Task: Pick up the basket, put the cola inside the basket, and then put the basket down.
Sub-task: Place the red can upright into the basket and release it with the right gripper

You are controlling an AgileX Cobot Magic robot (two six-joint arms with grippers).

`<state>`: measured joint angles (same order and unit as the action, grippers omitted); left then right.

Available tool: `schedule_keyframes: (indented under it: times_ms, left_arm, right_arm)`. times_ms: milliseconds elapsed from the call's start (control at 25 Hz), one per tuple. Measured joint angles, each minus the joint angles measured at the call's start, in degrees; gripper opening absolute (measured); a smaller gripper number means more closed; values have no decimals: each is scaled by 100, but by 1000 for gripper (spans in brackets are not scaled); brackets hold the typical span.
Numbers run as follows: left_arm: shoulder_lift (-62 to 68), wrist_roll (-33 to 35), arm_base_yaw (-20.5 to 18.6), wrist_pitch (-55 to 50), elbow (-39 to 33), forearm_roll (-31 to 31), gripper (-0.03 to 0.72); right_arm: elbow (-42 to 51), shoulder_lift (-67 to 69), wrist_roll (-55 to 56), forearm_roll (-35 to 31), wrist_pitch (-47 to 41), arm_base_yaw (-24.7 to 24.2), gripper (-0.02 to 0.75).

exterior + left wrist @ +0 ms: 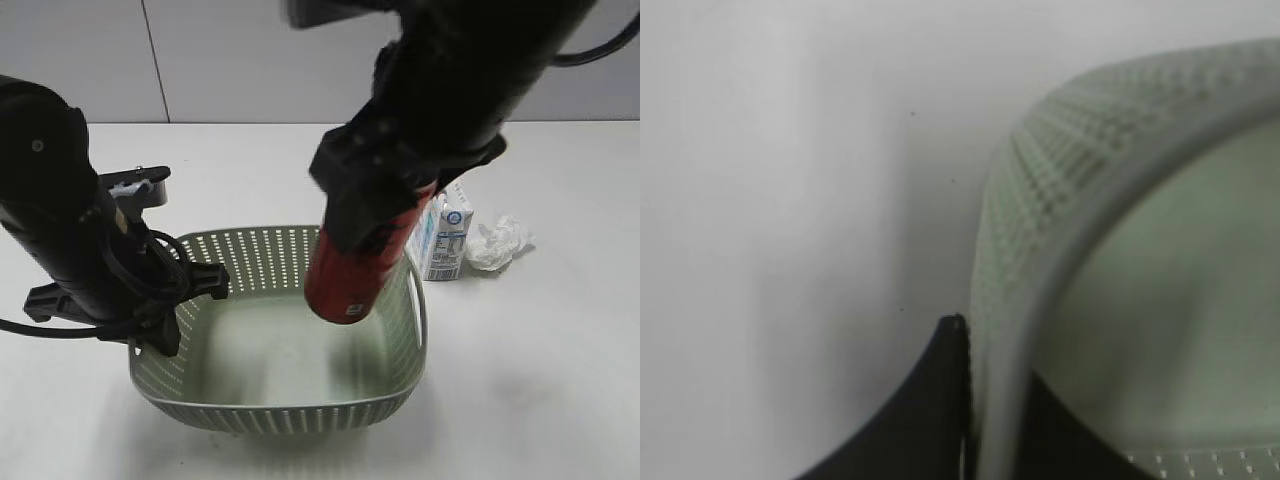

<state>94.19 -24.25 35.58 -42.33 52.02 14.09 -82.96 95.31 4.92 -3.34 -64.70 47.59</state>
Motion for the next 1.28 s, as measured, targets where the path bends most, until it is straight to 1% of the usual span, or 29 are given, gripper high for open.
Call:
schedule_keyframes:
  times_ms: [280,600,720,800,880,960,1280]
  left_arm:
    - [0,0,0,25,0,229,0]
    - [-58,0,0,62,0,228,0]
    - [-108,0,0,55,0,91,0]
    - [-139,0,0,2,8,-68,0]
    - [-158,0,0,-50,27,-146,0]
    - [-158,0,0,-79,27,-192,0]
    - [-163,0,0,-169,27,-208,0]
  right_arm:
    - [-232,923,5,435,111,73,534]
    - [-285,1076,5,437,161,73,534]
    - [-289,1076,-134,399,174,73,534]
    - [-289,1076,-219,334,180,73,552]
    - [-289,1076,-249,334,192,73,585]
    - [-310,1076,-255,334,198,73,601]
    - [-941,1076,-262,272,58,73,608]
